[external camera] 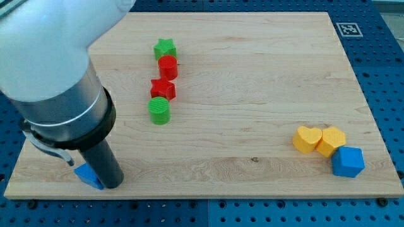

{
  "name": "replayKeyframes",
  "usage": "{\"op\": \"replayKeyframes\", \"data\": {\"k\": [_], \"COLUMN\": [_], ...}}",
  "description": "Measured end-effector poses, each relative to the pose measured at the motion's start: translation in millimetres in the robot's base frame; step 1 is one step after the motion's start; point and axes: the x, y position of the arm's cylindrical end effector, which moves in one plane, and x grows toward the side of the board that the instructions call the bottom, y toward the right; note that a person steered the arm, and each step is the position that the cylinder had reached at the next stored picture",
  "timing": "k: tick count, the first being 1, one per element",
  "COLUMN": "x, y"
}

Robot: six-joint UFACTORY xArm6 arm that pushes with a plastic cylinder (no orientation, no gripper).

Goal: Push the blue cube to the bottom center

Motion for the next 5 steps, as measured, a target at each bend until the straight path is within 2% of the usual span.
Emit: {"op": "replayKeyframes", "data": {"k": [4,5], "x": [-1,-3], "y": [-41,-20]}}
